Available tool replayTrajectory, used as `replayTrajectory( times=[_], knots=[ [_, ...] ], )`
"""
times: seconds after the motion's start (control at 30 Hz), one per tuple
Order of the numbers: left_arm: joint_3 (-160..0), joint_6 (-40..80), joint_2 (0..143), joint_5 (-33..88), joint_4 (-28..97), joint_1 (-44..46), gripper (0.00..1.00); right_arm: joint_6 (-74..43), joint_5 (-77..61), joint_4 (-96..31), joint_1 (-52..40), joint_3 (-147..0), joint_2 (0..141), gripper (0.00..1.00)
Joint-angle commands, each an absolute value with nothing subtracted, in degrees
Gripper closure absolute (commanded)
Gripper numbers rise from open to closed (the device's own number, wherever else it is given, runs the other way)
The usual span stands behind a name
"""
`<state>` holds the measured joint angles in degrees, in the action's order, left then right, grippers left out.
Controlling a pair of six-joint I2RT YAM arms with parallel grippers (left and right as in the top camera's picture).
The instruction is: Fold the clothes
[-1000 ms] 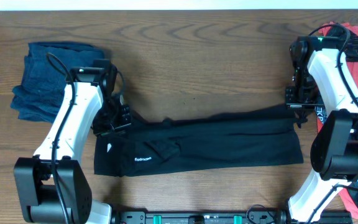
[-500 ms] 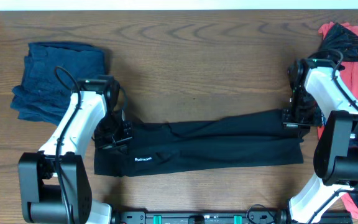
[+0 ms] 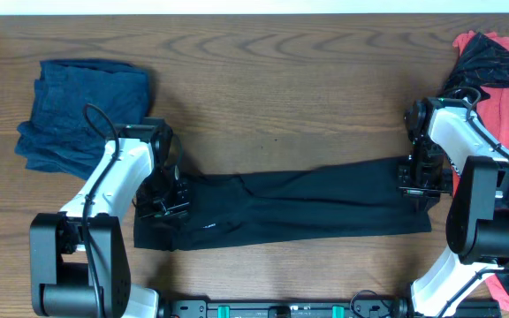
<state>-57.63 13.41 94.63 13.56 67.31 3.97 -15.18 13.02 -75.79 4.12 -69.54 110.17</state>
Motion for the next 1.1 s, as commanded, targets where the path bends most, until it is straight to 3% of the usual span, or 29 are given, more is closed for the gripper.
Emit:
replayTrajectory(
  times=[0.0,0.5,0.77,1.07],
  knots=[
    [-57.28,13.21,94.50,13.41,67.96,3.92,0.64,-15.90,13.43,-75.83,4.71,-69.28,108.73,0.80],
    [-61.63,13.23,90.13,13.50,68.25,3.95,0.68,-16.69,12.73,-74.35,5.63,-69.28,108.25,0.78],
    [-62.43,13.21,82.50,13.52,59.24,4.75,0.68,-16.69,7.90,-68.90,6.98,-69.28,102.83,0.78],
    [-61.36,13.23,85.62,13.91,52.36,12.25,0.68,-16.71,6.92,-69.41,9.13,-69.28,94.45,0.77]
  ],
)
